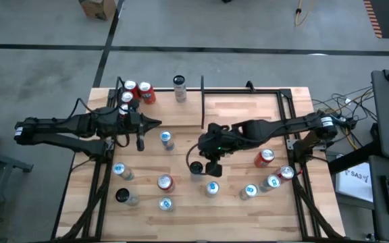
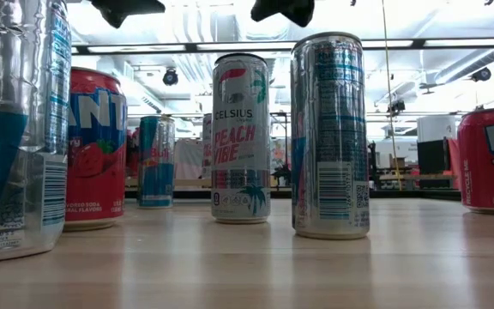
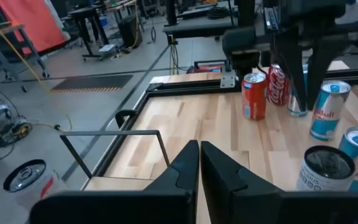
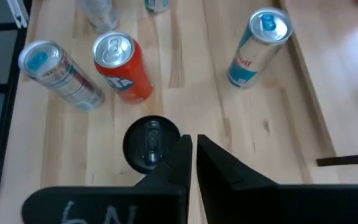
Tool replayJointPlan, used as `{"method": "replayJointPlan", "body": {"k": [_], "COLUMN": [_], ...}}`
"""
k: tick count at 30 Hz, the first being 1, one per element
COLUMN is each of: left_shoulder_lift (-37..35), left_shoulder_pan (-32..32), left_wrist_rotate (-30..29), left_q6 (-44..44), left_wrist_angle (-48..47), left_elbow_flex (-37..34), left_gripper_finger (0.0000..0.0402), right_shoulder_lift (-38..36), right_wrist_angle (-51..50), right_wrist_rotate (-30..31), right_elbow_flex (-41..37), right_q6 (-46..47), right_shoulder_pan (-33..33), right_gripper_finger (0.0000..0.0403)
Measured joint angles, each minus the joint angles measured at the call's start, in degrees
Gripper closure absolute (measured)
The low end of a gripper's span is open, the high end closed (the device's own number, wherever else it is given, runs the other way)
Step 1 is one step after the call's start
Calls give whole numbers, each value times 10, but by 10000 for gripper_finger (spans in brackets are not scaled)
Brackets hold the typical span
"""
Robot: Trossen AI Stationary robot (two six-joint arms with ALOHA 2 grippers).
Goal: Place canned beverage on shelf
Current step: Put the blue soda can on the shelf
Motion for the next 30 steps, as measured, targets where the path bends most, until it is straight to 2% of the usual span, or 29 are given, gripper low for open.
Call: {"method": "replayJointPlan", "body": {"k": [14,20,24,30], "left_shoulder_lift": [2,2,2,2], "left_shoulder_pan": [0,0,0,0], "left_wrist_rotate": [0,0,0,0], "left_q6": [-4,-7,-7,-7], "left_wrist_angle": [-1,0,0,0], "left_elbow_flex": [-16,-18,-18,-18], "left_gripper_finger": [402,402,402,402], "right_shoulder_lift": [39,39,39,39], "right_wrist_angle": [16,10,7,7], "right_wrist_rotate": [-2,-65,-63,-26], "right_elbow_flex": [0,0,0,0], "right_q6": [-15,-27,3,39], "right_shoulder_pan": [39,75,103,131], "right_gripper_finger": [390,390,390,389]}}
